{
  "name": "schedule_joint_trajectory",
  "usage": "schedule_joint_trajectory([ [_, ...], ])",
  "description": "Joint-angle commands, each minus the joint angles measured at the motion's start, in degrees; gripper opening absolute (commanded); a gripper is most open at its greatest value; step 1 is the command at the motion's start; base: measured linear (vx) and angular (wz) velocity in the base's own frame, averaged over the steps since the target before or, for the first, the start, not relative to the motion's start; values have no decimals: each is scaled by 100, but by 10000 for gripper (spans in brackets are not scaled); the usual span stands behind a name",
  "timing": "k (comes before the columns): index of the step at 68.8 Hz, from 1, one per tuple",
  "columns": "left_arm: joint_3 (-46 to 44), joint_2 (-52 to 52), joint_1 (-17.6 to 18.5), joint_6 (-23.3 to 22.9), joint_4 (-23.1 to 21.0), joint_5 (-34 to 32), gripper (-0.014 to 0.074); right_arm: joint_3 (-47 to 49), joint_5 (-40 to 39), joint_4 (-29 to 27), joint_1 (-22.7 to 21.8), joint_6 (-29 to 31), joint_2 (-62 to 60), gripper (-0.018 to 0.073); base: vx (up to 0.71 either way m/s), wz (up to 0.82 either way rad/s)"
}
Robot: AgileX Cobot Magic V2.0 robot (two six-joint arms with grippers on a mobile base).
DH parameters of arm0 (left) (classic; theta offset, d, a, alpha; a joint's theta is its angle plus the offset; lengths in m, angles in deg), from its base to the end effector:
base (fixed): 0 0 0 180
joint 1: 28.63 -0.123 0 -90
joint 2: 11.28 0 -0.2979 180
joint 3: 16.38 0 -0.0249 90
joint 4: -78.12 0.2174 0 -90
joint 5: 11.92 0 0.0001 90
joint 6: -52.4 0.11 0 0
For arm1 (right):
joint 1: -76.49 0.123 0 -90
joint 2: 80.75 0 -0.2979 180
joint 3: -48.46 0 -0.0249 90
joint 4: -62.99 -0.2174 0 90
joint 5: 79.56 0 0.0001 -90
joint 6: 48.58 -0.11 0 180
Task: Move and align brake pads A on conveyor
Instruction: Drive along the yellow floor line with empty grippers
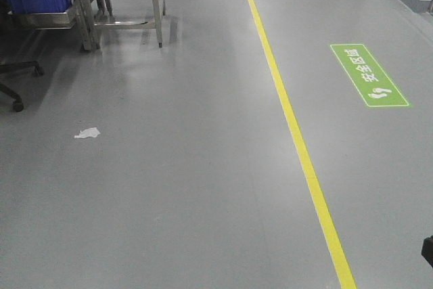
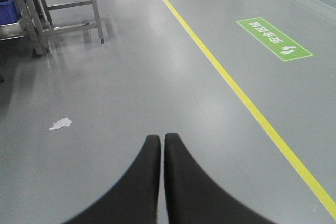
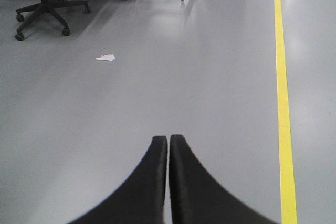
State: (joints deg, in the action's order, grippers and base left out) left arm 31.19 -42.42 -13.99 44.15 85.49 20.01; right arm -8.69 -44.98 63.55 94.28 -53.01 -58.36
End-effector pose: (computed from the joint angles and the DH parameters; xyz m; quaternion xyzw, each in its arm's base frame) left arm 0.0562 -0.0070 0.3056 0.0712 0.8179 -0.0549 0.5682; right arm 0.0327 0.0099 0.2554 -0.0995 0.8333 0.1003 0.5344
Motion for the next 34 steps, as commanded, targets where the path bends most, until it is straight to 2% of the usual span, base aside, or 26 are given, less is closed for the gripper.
schedule_joint_trajectory([
  [1, -147, -27, -21, -40, 20, -401, -6, 156, -397, 37, 3, 70, 41, -10, 44, 0],
  [34, -147, -27, -21, -40, 20, -401, -6, 156, -397, 37, 3, 70, 41, -10, 51, 0],
])
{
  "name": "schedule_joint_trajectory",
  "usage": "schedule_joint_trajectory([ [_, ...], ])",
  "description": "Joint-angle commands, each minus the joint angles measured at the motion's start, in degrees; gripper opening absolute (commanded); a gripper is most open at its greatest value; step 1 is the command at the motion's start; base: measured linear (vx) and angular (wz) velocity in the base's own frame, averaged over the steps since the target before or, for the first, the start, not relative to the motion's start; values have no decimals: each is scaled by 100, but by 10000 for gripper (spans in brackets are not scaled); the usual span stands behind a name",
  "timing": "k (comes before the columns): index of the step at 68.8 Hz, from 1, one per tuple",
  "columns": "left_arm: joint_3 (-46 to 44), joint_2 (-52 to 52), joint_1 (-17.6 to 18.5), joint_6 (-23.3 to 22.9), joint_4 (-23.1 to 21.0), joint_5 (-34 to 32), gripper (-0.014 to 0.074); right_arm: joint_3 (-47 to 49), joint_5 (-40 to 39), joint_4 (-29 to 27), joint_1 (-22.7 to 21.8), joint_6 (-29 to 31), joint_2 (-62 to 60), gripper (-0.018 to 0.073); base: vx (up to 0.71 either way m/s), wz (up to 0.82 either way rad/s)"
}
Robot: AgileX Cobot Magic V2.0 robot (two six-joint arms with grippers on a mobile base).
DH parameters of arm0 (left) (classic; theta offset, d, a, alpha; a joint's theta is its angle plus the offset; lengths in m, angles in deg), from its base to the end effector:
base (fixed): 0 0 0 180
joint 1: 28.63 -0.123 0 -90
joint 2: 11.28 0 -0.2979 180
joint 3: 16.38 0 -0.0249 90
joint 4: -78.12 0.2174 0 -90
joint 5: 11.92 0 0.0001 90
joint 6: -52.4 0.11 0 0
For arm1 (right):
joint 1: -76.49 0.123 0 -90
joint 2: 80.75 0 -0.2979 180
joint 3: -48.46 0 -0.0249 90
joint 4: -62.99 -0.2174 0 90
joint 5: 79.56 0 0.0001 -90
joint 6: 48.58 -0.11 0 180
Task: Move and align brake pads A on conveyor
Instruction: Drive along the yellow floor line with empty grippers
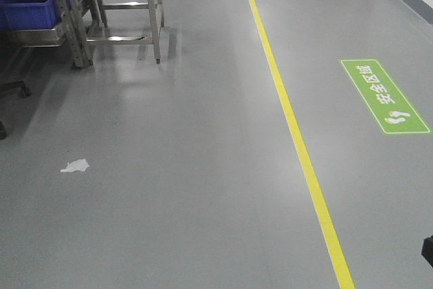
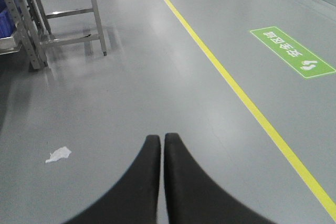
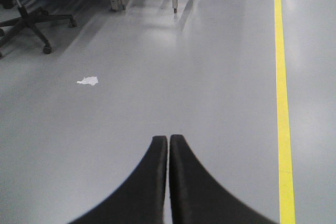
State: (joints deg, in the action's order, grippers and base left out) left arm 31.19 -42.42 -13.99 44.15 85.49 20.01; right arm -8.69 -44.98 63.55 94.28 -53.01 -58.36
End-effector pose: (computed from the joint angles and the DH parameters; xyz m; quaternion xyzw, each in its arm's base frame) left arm 0.0562 -0.0070 0.3056 0.0712 0.8179 -0.0549 0.5682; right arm 0.0327 0.0099 0.2554 -0.0995 0.8333 0.1003 0.5344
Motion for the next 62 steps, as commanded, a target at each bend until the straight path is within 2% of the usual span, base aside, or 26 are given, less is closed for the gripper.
schedule_joint_trajectory([
  [1, -147, -27, -21, -40, 20, -401, -6, 156, -397, 37, 3, 70, 41, -10, 51, -1],
  [62, -147, -27, -21, -40, 20, -401, -6, 156, -397, 37, 3, 70, 41, -10, 51, -10],
])
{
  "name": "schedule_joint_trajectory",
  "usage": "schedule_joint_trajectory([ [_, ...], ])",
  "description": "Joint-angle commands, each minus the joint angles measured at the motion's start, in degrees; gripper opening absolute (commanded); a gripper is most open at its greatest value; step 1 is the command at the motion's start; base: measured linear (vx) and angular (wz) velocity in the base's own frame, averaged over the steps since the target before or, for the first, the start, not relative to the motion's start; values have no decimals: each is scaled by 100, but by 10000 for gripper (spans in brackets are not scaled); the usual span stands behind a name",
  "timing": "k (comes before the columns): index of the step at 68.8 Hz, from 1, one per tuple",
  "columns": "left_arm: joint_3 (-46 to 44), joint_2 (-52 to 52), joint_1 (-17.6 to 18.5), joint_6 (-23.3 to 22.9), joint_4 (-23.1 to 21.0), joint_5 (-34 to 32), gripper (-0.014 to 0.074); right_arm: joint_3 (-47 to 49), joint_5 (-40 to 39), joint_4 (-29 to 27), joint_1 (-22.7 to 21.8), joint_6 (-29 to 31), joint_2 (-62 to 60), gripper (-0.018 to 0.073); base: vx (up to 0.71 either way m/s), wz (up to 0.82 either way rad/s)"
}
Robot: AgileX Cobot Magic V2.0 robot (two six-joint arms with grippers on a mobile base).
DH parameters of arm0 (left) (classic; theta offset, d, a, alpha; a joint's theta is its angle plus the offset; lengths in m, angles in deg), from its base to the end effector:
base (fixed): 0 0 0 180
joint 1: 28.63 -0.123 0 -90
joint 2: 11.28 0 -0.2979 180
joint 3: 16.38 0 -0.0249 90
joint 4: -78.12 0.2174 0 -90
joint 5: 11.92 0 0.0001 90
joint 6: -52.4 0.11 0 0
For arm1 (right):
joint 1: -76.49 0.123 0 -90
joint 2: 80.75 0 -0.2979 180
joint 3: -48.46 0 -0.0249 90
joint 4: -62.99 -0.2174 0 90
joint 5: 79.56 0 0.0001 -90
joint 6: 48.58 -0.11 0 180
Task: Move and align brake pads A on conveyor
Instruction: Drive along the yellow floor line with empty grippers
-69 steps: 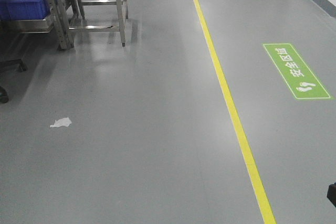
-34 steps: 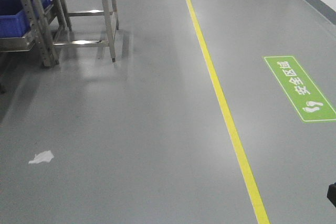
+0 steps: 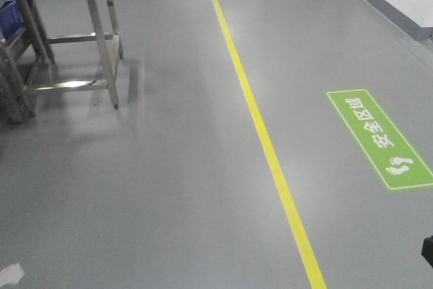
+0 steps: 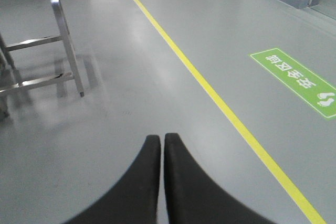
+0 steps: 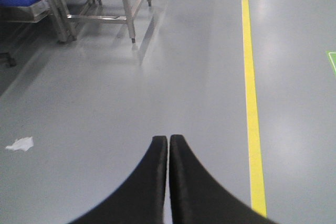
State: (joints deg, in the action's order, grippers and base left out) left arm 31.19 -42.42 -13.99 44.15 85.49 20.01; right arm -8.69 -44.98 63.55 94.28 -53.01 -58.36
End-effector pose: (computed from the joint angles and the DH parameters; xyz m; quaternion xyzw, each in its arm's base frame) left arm 0.0562 -0.0070 0.3056 0.0712 0.8179 -0.0549 0.5682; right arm 0.0327 0.0099 0.2554 -0.0995 0.8333 0.1003 0.5344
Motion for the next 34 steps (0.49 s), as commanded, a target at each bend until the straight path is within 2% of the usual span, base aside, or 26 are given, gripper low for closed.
schedule_joint_trajectory([
  [1, -147, -27, -21, -40, 20, -401, -6, 156, -397, 37, 3, 70, 41, -10, 55, -16],
  [34, -147, -27, -21, -40, 20, -401, -6, 156, -397, 37, 3, 70, 41, -10, 57, -14],
])
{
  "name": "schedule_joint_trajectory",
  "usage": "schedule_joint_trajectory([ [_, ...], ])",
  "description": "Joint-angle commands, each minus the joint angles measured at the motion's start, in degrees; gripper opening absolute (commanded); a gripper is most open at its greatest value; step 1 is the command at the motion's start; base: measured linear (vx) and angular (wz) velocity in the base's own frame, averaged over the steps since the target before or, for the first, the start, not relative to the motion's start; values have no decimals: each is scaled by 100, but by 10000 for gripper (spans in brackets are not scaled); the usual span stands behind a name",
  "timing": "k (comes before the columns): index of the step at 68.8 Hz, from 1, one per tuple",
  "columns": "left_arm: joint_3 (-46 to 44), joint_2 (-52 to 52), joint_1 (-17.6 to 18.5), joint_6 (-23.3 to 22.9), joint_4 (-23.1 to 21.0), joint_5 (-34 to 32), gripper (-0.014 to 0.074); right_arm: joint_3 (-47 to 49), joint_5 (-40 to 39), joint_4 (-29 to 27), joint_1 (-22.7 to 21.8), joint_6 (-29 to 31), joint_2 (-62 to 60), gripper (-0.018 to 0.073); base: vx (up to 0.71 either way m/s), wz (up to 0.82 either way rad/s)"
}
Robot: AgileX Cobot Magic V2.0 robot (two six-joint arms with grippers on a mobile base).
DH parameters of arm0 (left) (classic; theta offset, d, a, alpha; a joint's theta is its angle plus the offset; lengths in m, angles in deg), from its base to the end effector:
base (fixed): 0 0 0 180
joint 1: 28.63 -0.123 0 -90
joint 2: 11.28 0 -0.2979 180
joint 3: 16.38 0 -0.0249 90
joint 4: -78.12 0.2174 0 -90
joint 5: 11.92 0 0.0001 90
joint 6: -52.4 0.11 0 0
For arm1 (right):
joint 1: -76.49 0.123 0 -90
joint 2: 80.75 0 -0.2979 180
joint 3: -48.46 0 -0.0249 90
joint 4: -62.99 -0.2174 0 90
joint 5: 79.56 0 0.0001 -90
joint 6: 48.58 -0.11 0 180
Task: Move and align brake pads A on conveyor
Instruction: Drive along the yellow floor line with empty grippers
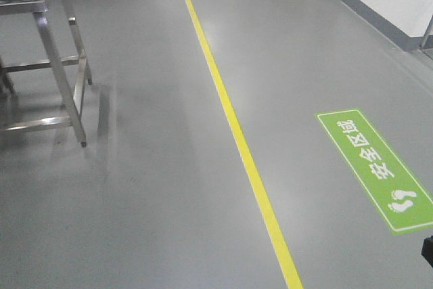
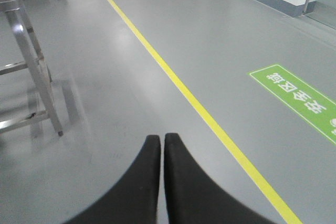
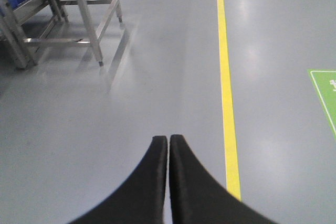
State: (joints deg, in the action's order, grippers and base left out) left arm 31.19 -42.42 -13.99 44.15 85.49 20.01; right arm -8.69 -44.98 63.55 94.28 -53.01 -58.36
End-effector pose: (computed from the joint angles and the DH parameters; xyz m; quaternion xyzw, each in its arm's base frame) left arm 0.0562 -0.0070 0.3056 0.0712 0.8179 -0.0549 0.5682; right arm 0.0327 0.0099 0.2554 -0.0995 0.8333 0.1003 0.5344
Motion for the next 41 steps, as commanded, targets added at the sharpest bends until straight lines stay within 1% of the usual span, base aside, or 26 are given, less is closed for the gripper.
schedule_joint_trajectory([
  [1, -147, -27, -21, -40, 20, -401, -6, 156, -397, 37, 3, 70, 41, -10, 58, -12],
  [41, -147, -27, -21, -40, 20, -401, -6, 156, -397, 37, 3, 70, 41, -10, 59, -11],
])
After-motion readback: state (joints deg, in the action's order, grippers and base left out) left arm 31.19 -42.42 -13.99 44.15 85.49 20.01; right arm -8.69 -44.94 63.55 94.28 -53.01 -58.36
